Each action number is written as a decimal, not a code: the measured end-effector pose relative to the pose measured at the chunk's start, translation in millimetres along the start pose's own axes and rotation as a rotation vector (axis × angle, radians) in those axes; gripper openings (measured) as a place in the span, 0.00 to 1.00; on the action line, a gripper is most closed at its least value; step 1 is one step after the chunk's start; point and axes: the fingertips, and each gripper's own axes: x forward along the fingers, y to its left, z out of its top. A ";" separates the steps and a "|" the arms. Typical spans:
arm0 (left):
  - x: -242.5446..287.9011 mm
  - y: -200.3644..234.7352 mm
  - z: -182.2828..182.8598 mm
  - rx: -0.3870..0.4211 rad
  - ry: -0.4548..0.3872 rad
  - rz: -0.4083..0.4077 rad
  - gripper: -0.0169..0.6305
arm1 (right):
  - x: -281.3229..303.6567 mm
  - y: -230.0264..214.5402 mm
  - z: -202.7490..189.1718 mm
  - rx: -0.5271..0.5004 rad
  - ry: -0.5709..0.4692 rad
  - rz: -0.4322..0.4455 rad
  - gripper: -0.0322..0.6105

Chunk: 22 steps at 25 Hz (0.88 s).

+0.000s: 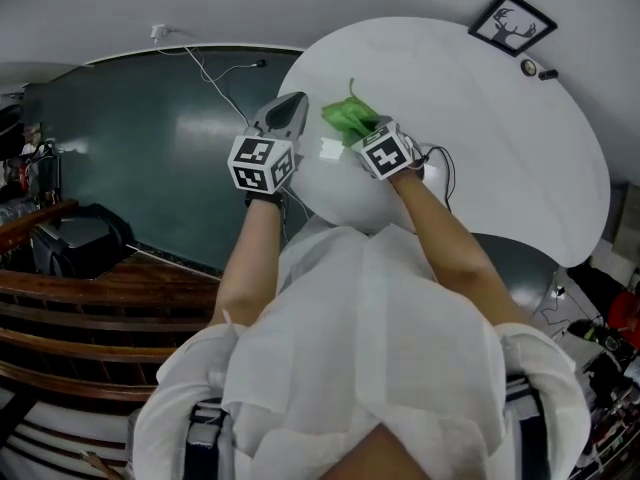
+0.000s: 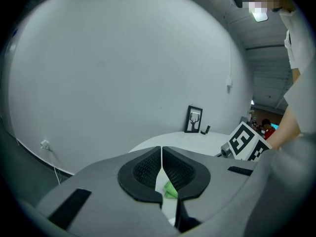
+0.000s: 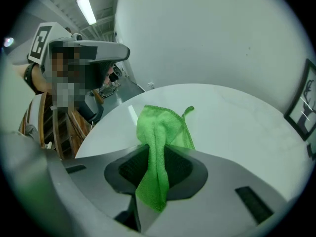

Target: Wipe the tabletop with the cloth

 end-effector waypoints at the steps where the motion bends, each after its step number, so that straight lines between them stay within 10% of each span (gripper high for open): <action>1: 0.9 -1.5 2.4 0.003 -0.003 -0.003 0.06 | -5.3 -7.6 -6.0 0.024 -0.001 -0.015 0.19; 22: 1.8 -35.8 60.7 0.081 -0.082 -0.069 0.06 | -151.1 -144.5 -172.0 0.516 0.004 -0.404 0.19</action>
